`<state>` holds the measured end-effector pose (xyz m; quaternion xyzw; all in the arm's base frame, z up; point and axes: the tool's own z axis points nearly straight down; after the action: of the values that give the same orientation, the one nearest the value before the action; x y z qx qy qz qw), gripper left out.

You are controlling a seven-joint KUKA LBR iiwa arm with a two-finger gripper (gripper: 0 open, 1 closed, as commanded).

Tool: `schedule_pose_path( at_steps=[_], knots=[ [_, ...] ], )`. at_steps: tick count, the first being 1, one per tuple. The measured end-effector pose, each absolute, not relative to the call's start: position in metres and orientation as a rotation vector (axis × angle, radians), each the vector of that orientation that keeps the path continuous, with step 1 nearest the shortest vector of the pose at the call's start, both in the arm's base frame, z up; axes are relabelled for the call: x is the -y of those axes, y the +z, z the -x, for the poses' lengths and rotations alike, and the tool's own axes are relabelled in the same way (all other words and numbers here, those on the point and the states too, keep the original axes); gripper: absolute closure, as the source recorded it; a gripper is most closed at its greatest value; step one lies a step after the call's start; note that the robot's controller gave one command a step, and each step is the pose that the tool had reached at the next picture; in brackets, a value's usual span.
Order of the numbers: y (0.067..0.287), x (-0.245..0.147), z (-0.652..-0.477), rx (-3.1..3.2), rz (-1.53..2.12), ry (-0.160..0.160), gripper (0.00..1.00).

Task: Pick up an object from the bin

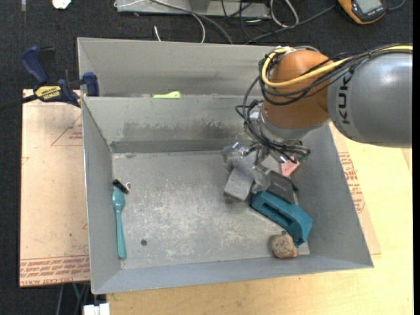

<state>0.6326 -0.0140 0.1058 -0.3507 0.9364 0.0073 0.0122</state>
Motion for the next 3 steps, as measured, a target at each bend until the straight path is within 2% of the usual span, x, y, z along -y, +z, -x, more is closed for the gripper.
schedule_pose_path(
  at_steps=[1, 2, 3],
  knots=[
    [0.178, 0.009, -0.631, -2.982, 0.929, 0.026, 1.0],
    [0.152, 0.024, -0.635, -2.893, 1.147, 0.016, 1.0],
    [0.17, 0.022, -0.627, -2.906, 1.147, 0.03, 1.0]
  ],
)
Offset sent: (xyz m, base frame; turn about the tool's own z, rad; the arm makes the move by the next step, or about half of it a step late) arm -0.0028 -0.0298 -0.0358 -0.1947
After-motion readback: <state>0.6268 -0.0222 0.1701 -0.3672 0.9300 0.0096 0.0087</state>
